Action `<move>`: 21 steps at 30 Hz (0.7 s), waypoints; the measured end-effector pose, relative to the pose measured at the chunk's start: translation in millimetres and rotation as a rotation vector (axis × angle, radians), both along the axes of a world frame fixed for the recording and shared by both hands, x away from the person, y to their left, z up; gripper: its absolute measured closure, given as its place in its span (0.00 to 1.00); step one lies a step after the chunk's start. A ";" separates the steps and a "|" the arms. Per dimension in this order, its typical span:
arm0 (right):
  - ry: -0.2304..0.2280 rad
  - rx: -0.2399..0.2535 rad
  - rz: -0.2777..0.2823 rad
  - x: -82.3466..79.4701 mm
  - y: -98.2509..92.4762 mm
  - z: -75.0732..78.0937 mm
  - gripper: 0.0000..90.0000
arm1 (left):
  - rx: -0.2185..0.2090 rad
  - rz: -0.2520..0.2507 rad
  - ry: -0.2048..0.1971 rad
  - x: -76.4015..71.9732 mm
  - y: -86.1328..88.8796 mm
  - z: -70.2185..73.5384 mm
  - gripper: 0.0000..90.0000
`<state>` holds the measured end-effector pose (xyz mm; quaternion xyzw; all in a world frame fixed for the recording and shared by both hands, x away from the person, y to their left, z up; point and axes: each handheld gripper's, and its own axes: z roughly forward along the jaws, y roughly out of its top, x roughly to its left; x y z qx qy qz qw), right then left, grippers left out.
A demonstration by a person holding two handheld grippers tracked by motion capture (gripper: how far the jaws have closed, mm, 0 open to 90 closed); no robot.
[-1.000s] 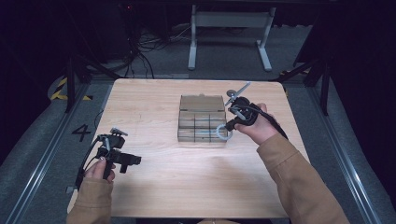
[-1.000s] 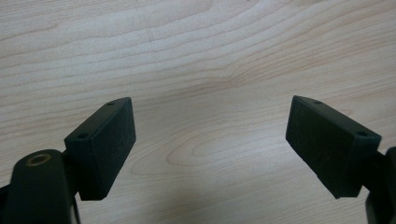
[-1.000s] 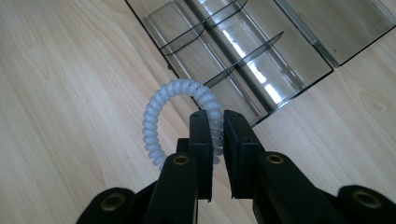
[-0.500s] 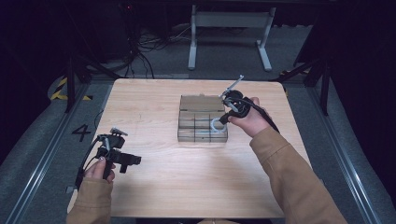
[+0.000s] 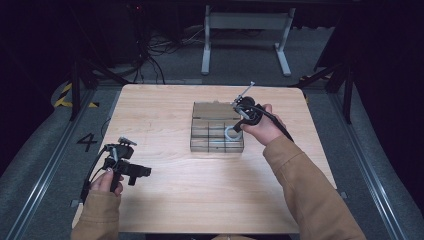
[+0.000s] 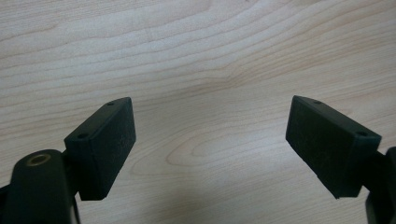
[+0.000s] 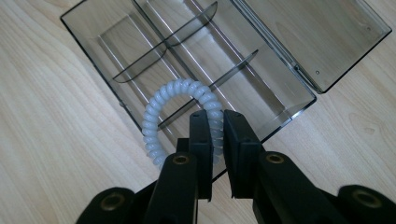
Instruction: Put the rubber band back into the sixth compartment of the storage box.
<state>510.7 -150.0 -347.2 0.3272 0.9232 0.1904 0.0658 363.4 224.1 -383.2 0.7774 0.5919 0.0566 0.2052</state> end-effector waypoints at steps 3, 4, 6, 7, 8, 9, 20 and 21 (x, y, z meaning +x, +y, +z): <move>-0.001 -0.015 -0.010 3.6 0.1 -5.7 0.92 | 0.002 0.001 0.002 0.2 0.7 0.2 0.18; 0.003 -0.018 -0.011 4.3 0.1 -6.8 0.92 | 0.001 0.001 0.003 0.3 0.7 0.3 0.18; 0.003 -0.030 -0.018 5.8 0.8 -11.7 0.92 | 0.000 0.000 0.001 0.3 0.5 0.1 0.18; 0.003 -0.030 -0.018 5.8 0.8 -11.7 0.92 | 0.000 -0.001 0.002 0.3 0.4 0.1 0.18; 0.005 -0.035 -0.015 6.4 0.8 -13.0 0.92 | 0.001 -0.001 0.001 0.3 0.3 0.0 0.18; 0.006 -0.037 -0.016 6.8 0.9 -14.8 0.92 | 0.001 -0.002 0.002 0.3 0.4 0.1 0.18; 0.018 -0.064 -0.026 8.5 0.8 -26.7 0.92 | 0.001 -0.001 0.000 0.1 0.4 0.4 0.18; 0.018 -0.076 -0.026 8.6 1.0 -27.6 0.92 | 0.001 -0.002 0.000 0.1 0.4 0.4 0.18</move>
